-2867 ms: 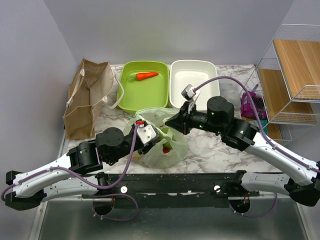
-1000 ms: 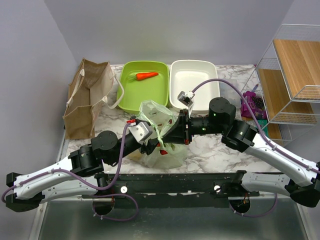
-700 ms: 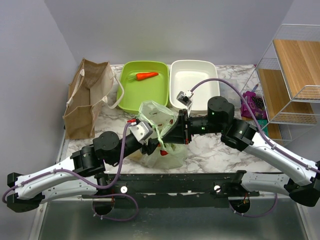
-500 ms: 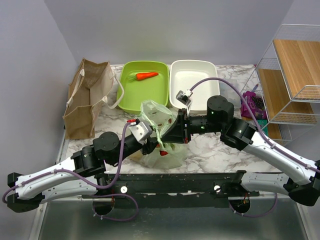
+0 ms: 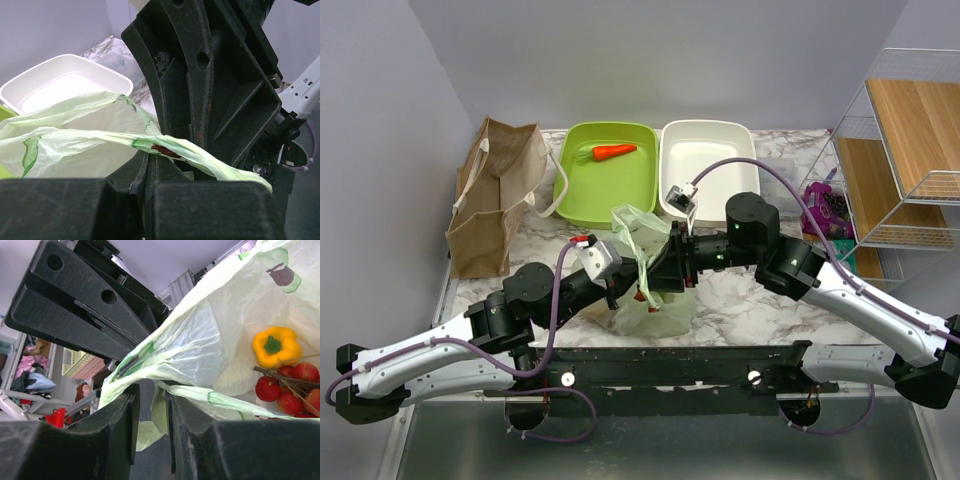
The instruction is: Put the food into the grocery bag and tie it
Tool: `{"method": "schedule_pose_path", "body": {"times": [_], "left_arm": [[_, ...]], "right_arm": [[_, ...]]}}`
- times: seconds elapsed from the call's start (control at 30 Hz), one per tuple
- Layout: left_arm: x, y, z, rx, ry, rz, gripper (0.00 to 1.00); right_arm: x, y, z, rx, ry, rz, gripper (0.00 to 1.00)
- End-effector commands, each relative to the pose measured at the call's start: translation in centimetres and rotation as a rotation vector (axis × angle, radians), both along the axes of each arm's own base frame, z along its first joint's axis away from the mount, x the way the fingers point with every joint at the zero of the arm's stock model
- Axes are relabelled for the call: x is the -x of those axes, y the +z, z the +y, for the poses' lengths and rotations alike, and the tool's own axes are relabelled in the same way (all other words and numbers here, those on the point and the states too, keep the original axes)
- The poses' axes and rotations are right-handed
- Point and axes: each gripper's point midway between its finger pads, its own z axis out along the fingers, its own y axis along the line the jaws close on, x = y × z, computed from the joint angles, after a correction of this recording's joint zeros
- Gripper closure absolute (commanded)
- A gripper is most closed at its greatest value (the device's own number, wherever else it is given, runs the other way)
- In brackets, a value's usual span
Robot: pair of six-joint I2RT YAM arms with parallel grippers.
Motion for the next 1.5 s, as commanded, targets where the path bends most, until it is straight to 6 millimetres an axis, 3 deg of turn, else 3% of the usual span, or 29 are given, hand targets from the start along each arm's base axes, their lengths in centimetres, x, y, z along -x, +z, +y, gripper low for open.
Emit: {"method": "schedule_pose_path", "body": {"times": [0.0,0.33,0.5,0.63,0.87,1.07,1.37,1.47], "left_arm": [[1.4,2.0,-0.2,0.078,-0.067,-0.002,1.0],[0.8,0.2,-0.5,0.032,-0.029,0.079,1.0],[0.5,-0.1,-0.9,0.039,-0.009,0.139,1.0],[0.5,0.0,-1.1,0.046,-0.003,0.165,1.0],[0.3,0.0,-1.0,0.038,0.008,0.168,1.0],[0.0,0.3,-0.7,0.053,0.032,0.168,1.0],[0.2,0.2,0.2,0.072,0.042,0.187,0.53],[0.2,-0.5,0.9,0.045,0.058,0.21,0.45]], "right_arm": [[-0.7,0.4,-0.7,0.02,-0.061,-0.028,0.63],[-1.2,2.6,-2.4,0.02,-0.131,-0.106,0.61],[-2.4,3.3,-3.6,0.055,-0.215,-0.159,0.31],[-2.6,3.2,-4.7,0.078,-0.254,-0.177,0.2],[-2.4,3.1,-6.1,0.076,-0.305,-0.169,0.24],[-2.5,2.2,-5.0,0.04,-0.297,-0.124,0.33],[-2.2,1.1,-4.3,0.053,-0.26,-0.09,0.45],[-2.0,1.3,-4.9,0.062,-0.264,-0.098,0.45]]}}
